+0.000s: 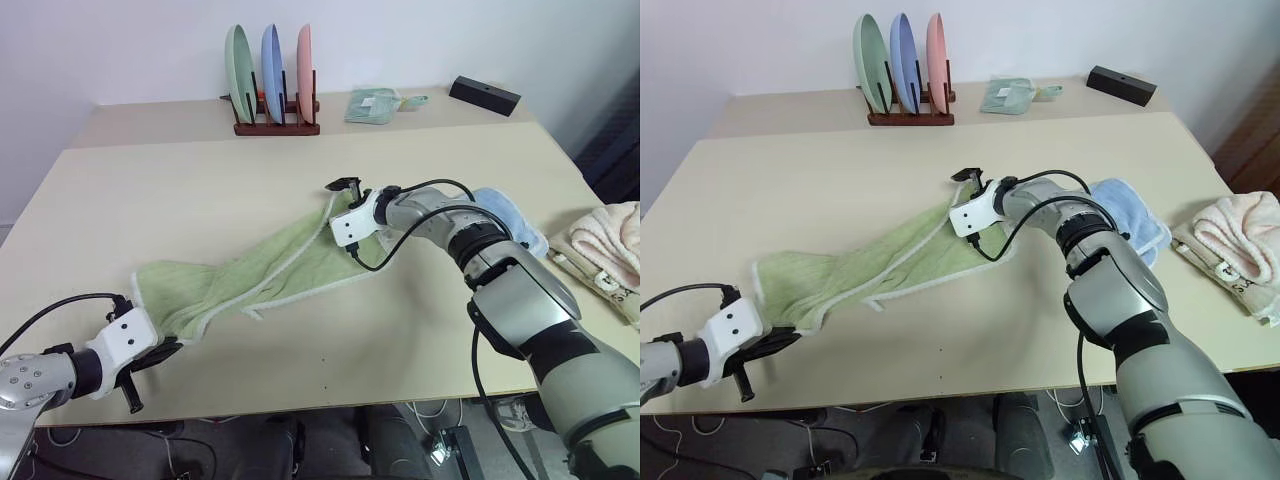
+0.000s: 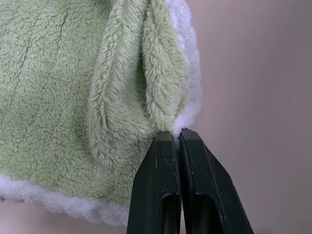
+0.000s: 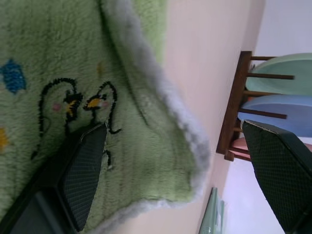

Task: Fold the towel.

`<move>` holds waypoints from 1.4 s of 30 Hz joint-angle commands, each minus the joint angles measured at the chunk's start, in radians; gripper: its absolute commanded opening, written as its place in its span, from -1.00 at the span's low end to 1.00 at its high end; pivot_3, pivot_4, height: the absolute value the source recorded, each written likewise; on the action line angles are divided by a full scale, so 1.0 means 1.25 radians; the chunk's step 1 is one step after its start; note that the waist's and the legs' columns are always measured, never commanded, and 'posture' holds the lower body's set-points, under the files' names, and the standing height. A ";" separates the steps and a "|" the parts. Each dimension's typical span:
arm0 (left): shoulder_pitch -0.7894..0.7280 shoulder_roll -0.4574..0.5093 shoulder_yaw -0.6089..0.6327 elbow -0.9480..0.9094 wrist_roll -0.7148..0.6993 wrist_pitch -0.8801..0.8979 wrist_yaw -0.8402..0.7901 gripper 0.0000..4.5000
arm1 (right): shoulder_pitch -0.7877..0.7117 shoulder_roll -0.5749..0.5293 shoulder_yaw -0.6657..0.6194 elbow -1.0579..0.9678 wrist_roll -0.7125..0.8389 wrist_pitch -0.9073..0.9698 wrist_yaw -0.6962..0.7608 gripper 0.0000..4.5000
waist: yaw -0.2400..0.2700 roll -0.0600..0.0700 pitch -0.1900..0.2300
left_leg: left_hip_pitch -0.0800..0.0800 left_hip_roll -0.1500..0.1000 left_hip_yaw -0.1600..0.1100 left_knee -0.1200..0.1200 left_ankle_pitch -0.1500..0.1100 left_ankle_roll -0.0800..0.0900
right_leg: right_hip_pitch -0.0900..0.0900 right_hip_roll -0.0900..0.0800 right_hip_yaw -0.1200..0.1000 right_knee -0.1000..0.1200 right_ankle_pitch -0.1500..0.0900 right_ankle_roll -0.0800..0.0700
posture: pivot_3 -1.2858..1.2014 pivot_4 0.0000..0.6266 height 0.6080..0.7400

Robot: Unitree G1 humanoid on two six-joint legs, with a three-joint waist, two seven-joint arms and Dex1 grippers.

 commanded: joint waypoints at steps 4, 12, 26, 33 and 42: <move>0.037 -0.016 -0.027 -0.018 0.011 -0.003 0.004 -1.00 | -0.044 0.026 0.007 0.035 -0.021 0.037 -0.030 0.63 | -0.001 0.000 0.000 | 0.000 0.000 0.000 0.000 0.000 0.000 | 0.000 0.000 0.000 0.000 0.000 0.000 | 0.03 -0.52 0.71; 0.045 -0.024 -0.014 -0.042 -0.004 0.019 0.018 -1.00 | -0.022 0.003 -0.003 0.030 -0.009 0.027 -0.040 -0.99 | -0.001 0.001 0.000 | 0.000 0.000 0.000 0.000 0.000 0.000 | 0.000 0.000 0.000 0.000 0.000 0.000 | 0.03 -0.52 0.71; -0.380 -0.084 0.038 0.120 -0.027 0.007 0.205 -1.00 | 0.017 -0.193 -0.133 -0.110 0.093 0.024 -0.025 -0.99 | -0.005 0.000 0.001 | -0.001 0.000 -0.001 0.000 0.001 -0.001 | -0.001 0.000 -0.001 0.001 0.000 0.000 | 0.03 -0.52 0.71; -0.776 -0.102 0.014 0.412 0.064 -0.140 0.399 -1.00 | -0.088 -0.244 -0.188 -0.151 0.090 0.106 -0.129 -0.99 | 0.000 0.000 0.001 | -0.002 -0.001 -0.001 0.001 0.001 -0.002 | -0.003 -0.001 -0.001 0.001 0.000 0.000 | 0.03 -0.52 0.71; -0.704 -0.070 0.059 0.403 -0.022 -0.153 0.309 -1.00 | 0.053 -0.307 -0.287 -0.399 0.314 0.054 0.174 -0.99 | -0.010 -0.001 0.001 | -0.002 -0.001 0.000 -0.003 0.000 0.000 | -0.005 -0.001 -0.001 -0.002 0.001 0.000 | 0.03 -0.52 0.71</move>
